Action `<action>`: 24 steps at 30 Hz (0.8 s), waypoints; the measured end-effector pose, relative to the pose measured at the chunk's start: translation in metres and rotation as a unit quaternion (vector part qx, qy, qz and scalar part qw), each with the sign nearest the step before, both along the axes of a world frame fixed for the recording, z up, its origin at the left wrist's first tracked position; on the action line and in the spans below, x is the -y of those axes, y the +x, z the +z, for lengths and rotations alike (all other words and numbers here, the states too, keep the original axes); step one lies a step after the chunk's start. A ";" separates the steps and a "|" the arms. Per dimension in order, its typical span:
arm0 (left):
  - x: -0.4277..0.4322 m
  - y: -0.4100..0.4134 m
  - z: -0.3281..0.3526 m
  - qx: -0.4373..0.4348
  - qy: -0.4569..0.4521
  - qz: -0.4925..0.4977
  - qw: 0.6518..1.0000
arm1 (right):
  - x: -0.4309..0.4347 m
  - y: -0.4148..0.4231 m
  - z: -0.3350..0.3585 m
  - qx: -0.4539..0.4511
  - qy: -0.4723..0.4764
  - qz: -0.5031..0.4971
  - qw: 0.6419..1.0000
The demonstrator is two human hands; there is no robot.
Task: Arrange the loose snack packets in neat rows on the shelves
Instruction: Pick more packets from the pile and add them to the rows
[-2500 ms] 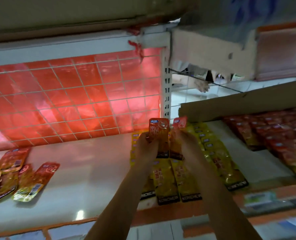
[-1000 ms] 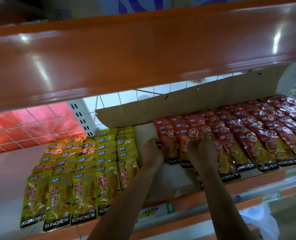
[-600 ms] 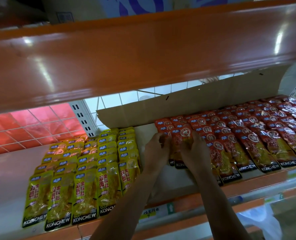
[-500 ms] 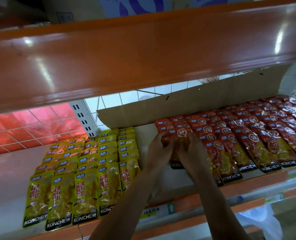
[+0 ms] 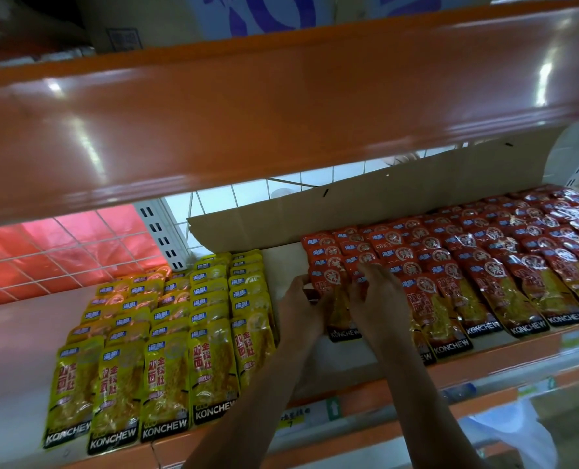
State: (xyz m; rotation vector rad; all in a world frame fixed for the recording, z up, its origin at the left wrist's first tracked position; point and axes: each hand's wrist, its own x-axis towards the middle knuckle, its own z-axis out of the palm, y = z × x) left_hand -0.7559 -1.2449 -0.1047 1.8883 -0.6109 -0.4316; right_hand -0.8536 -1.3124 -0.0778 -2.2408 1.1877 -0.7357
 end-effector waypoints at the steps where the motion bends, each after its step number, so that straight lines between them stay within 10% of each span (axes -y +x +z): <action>1: 0.000 -0.001 -0.001 0.008 0.007 -0.003 1.000 | 0.000 0.000 -0.001 -0.006 -0.003 0.000 1.000; 24: -0.013 0.001 0.009 0.200 0.090 -0.025 0.975 | -0.016 0.012 -0.002 -0.008 -0.001 0.032 0.999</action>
